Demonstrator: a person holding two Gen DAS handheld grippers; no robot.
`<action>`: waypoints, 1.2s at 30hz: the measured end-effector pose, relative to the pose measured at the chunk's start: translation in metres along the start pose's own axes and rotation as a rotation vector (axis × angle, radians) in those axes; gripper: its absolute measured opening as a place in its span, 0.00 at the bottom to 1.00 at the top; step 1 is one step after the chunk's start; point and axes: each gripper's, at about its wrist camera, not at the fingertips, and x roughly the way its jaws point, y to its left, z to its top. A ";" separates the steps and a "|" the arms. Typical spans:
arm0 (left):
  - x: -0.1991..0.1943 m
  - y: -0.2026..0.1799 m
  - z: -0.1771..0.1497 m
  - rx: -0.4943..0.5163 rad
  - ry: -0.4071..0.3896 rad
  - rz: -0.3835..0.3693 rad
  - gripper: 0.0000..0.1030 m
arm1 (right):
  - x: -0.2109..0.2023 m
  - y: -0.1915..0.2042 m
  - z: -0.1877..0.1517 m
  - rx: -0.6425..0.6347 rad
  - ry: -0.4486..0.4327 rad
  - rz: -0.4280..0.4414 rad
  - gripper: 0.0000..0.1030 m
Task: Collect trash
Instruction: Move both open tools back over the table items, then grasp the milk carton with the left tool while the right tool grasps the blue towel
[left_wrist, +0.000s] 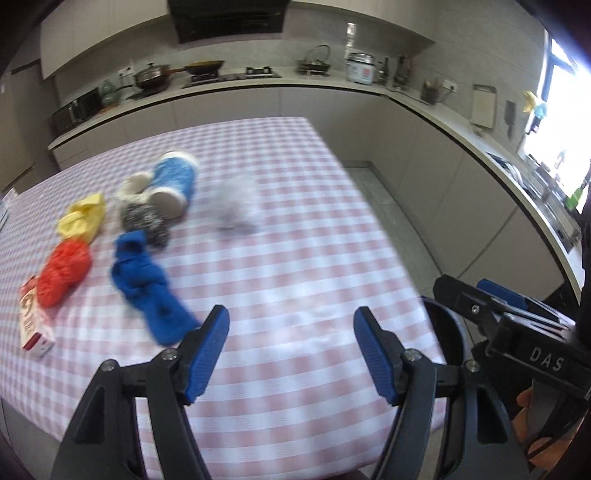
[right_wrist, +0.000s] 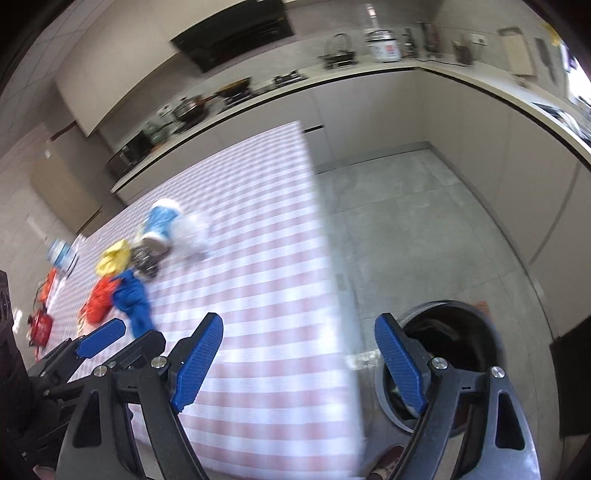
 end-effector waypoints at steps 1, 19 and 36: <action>0.000 0.016 -0.002 -0.012 0.001 0.016 0.69 | 0.005 0.012 -0.001 -0.009 0.007 0.010 0.84; 0.001 0.176 -0.019 -0.120 0.008 0.166 0.69 | 0.082 0.183 -0.019 -0.165 0.070 0.068 0.84; 0.008 0.272 -0.032 -0.245 0.046 0.294 0.69 | 0.130 0.239 -0.015 -0.224 0.107 0.060 0.84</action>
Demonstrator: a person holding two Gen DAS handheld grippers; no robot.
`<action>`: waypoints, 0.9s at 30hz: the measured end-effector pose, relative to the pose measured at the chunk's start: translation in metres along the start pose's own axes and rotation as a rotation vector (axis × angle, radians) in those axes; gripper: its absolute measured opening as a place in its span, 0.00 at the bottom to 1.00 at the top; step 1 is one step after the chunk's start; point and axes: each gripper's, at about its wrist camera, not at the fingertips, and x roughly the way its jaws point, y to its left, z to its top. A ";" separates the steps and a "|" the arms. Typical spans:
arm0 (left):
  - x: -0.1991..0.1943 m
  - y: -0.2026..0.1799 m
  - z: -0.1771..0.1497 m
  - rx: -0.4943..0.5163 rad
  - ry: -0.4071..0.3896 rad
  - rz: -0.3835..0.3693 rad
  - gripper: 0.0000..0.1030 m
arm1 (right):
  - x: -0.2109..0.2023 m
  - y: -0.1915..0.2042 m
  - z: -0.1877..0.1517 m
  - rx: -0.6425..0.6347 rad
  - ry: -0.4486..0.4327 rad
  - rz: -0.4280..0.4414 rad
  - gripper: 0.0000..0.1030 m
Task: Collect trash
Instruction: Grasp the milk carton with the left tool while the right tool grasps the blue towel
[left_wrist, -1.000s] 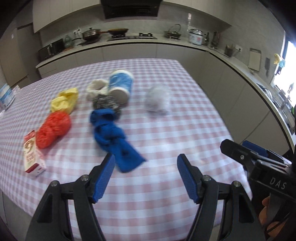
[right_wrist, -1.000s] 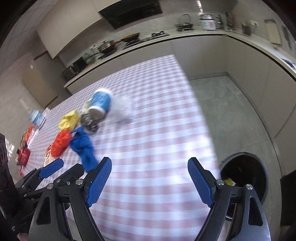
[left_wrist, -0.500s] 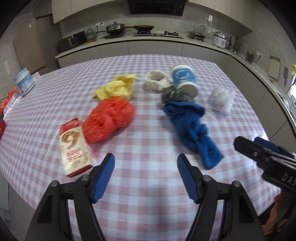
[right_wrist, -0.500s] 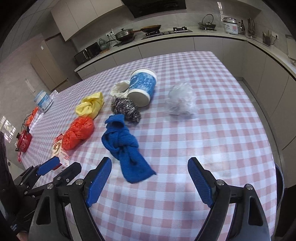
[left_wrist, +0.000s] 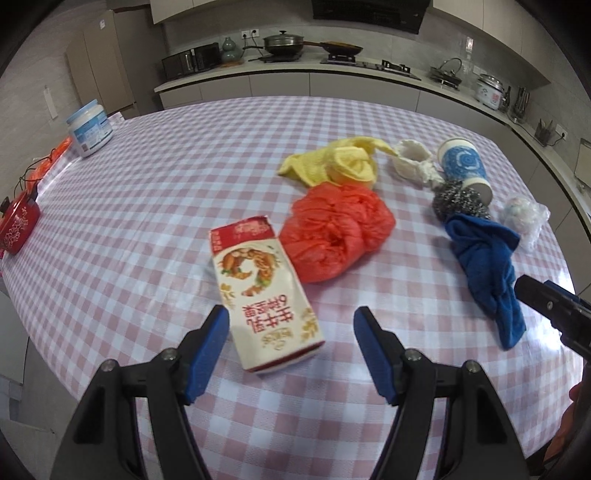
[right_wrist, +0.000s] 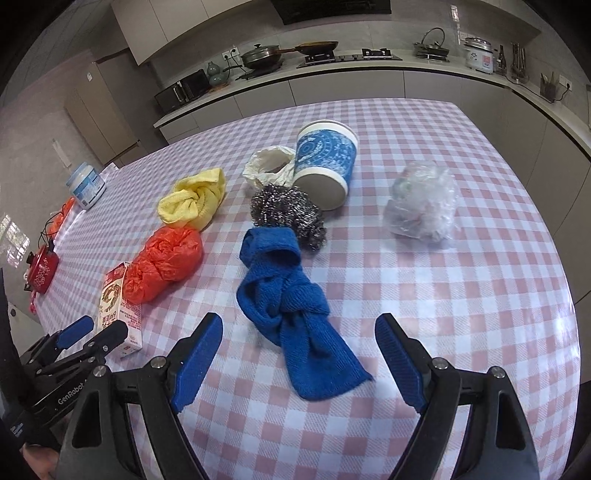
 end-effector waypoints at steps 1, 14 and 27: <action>0.003 0.003 0.000 -0.001 0.005 0.000 0.69 | 0.003 0.003 0.002 -0.003 0.001 -0.002 0.84; 0.035 0.032 0.005 -0.010 0.065 -0.011 0.69 | 0.044 0.025 0.013 -0.040 0.031 -0.032 0.81; 0.045 0.044 0.006 -0.047 0.041 -0.073 0.52 | 0.057 0.030 0.012 -0.040 0.042 -0.015 0.57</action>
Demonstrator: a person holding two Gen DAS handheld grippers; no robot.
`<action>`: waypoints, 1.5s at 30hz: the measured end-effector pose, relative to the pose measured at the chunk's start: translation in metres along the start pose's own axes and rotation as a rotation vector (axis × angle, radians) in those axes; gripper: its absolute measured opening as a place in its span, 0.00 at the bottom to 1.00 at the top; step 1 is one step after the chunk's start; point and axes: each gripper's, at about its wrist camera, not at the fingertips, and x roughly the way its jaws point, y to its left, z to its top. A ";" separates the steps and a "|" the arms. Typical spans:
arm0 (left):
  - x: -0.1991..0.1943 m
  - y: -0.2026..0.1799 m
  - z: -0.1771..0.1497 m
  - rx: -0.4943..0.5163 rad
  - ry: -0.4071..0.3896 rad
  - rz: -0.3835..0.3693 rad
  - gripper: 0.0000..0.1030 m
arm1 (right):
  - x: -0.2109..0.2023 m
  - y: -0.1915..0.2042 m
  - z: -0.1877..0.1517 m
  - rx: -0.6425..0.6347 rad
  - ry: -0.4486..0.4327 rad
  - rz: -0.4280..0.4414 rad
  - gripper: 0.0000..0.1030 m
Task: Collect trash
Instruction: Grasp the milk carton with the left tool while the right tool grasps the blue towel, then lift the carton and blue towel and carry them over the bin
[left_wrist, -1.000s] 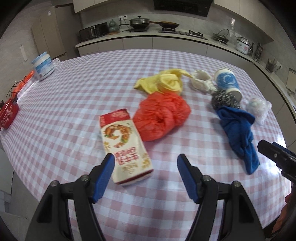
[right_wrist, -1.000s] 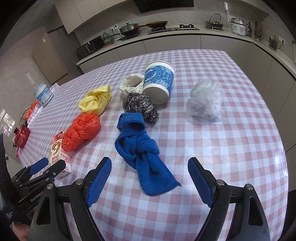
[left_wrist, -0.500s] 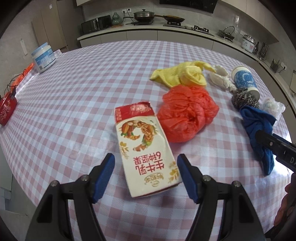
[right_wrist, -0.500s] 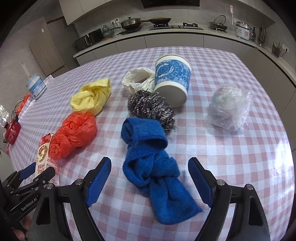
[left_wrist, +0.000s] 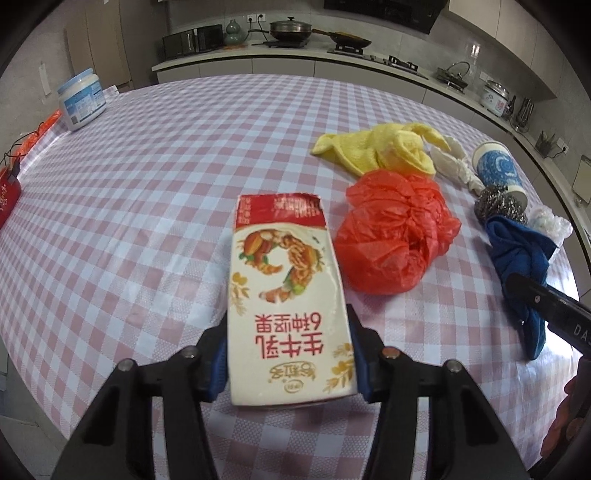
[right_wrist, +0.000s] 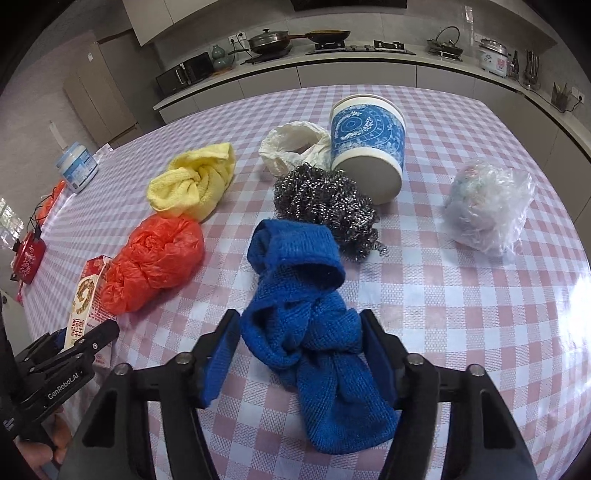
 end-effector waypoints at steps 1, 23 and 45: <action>-0.001 0.000 0.000 -0.003 -0.003 -0.003 0.51 | -0.001 0.000 0.000 -0.001 0.000 0.006 0.52; -0.066 -0.091 -0.016 0.095 -0.107 -0.142 0.51 | -0.084 -0.057 -0.031 0.040 -0.111 0.068 0.43; -0.093 -0.331 -0.084 0.382 -0.041 -0.384 0.51 | -0.203 -0.277 -0.125 0.303 -0.167 -0.112 0.43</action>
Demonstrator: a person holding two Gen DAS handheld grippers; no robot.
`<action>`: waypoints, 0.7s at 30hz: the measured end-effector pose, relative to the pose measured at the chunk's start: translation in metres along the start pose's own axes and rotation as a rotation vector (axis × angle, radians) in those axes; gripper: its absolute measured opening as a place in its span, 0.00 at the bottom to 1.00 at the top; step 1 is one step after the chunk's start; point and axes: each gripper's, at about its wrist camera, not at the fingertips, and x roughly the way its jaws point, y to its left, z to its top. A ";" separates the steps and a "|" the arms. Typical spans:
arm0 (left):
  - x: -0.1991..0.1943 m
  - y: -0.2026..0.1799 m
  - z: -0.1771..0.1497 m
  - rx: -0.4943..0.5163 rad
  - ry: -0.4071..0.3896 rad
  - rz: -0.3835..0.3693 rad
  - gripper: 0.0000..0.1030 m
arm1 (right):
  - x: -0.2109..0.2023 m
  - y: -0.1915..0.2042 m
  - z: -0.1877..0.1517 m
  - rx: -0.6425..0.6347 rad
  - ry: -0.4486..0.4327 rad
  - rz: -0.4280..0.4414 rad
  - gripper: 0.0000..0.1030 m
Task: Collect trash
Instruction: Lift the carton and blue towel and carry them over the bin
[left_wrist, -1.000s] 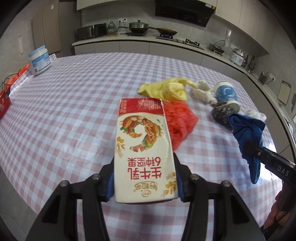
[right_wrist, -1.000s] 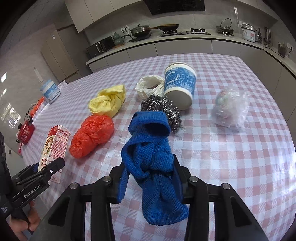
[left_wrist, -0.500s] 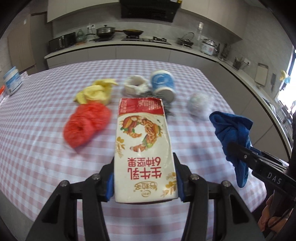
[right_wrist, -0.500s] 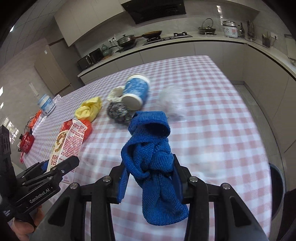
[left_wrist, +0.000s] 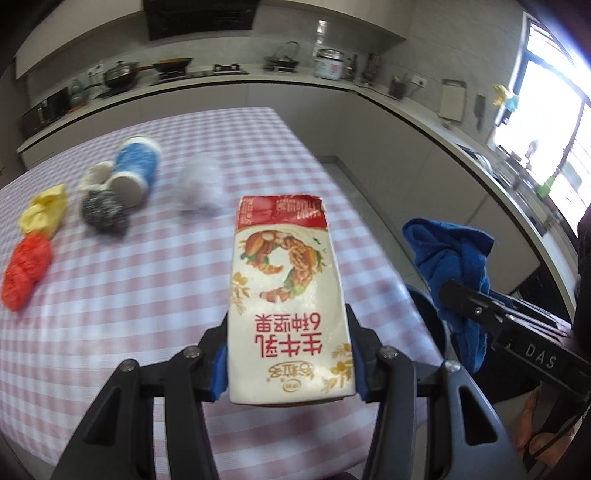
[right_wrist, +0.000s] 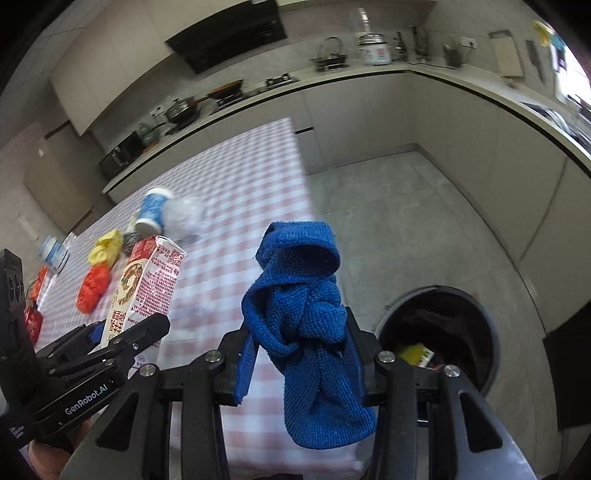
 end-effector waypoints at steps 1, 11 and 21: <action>0.002 -0.009 0.000 0.011 0.003 -0.011 0.51 | -0.003 -0.009 -0.001 0.012 -0.002 -0.010 0.43; 0.034 -0.095 0.013 0.110 0.051 -0.122 0.51 | -0.030 -0.102 -0.012 0.128 -0.016 -0.085 0.43; 0.076 -0.156 0.005 0.166 0.127 -0.134 0.51 | -0.022 -0.166 -0.026 0.183 0.035 -0.111 0.43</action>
